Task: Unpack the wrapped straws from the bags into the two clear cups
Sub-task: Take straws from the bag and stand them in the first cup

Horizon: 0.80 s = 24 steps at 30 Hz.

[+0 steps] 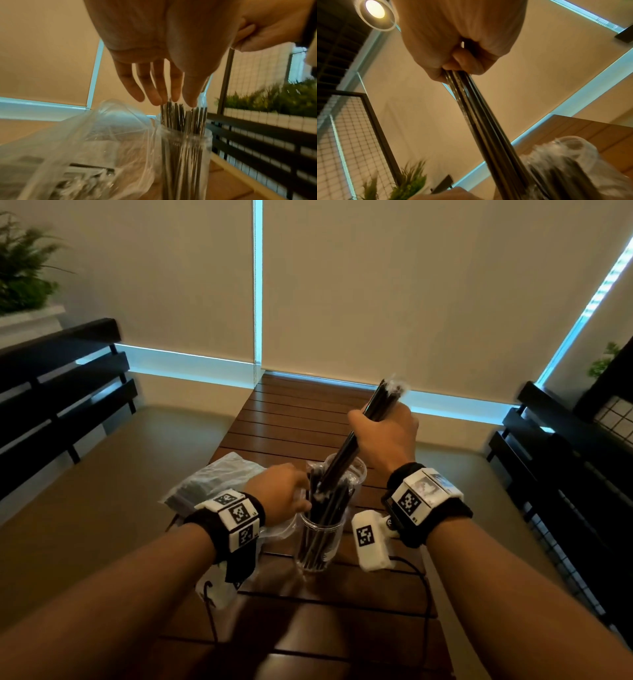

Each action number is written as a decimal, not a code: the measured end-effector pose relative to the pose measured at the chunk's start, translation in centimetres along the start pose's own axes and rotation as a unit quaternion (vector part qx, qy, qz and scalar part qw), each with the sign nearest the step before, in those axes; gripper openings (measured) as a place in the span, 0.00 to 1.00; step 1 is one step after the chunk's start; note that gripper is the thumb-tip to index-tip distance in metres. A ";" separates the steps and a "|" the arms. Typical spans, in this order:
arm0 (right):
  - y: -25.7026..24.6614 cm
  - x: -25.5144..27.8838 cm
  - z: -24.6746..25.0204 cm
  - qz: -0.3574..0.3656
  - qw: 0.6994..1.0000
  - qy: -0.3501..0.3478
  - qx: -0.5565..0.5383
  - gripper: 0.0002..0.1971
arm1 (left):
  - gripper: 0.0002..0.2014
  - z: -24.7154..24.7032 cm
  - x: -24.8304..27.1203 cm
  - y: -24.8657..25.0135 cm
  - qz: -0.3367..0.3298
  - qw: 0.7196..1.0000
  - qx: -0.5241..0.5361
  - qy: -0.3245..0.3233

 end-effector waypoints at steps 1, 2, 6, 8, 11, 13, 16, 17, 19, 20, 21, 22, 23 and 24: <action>0.8 0.1 -0.4 0.000 1.000 -0.006 0.015 0.13 | 0.18 -0.6 0.2 -0.1 -0.021 0.999 -0.020 -0.026; 1.6 0.4 -0.9 -0.005 1.000 -0.015 0.019 0.14 | 0.17 -1.1 0.3 -0.1 -0.048 0.997 -0.039 -0.052; 4.5 2.0 -3.4 -0.024 0.997 -0.066 0.029 0.12 | 0.15 -3.2 0.3 0.0 -0.095 0.986 -0.067 -0.116; 5.9 2.9 -4.5 -0.036 0.995 -0.084 0.044 0.11 | 0.14 -4.0 0.0 -0.5 -0.091 0.989 -0.053 -0.107; 7.9 4.5 -5.9 -0.070 0.988 -0.111 0.078 0.10 | 0.12 -4.9 -0.3 -1.4 -0.087 0.992 -0.045 -0.076; 8.6 5.6 -6.4 -0.077 0.979 -0.115 0.152 0.10 | 0.11 -5.1 -0.3 -1.5 -0.091 0.993 -0.046 -0.063; 8.7 5.6 -6.5 -0.026 0.978 -0.075 0.193 0.35 | 0.11 -5.2 -0.4 -1.4 -0.102 0.991 -0.056 -0.061; 8.5 5.2 -6.5 0.003 0.981 -0.055 0.188 0.42 | 0.11 -5.2 -0.4 -1.4 -0.103 0.991 -0.057 -0.058; 8.1 4.2 -6.4 0.071 0.976 -0.031 0.203 0.47 | 0.12 -5.2 -0.5 -1.5 -0.106 0.991 -0.053 -0.058; 7.9 3.8 -6.4 0.104 0.969 -0.034 0.223 0.46 | 0.12 -5.2 -0.5 -1.5 -0.108 0.991 -0.051 -0.062; 7.8 3.4 -6.5 0.136 0.959 -0.047 0.244 0.43 | 0.12 -5.2 -0.5 -1.5 -0.112 0.990 -0.051 -0.063; 7.7 3.3 -6.7 0.160 0.950 -0.070 0.259 0.39 | 0.12 -5.2 -0.6 -1.5 -0.114 0.990 -0.051 -0.063; 7.6 3.3 -6.9 0.178 0.942 -0.103 0.266 0.33 | 0.11 -5.2 -0.6 -1.6 -0.114 0.990 -0.052 -0.061; 7.8 3.5 -7.2 0.191 0.933 -0.144 0.270 0.28 | 0.11 -5.1 -0.6 -1.6 -0.108 0.991 -0.052 -0.061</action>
Point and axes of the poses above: each hand's wrist, its own x-axis away from the middle knuckle, its own z-axis out of the back of the hand, y = z × x, the point moved 1 cm from there along -x, towards the middle knuckle, and after that the axes turned 1 degree about y, right-handed, at the moved point
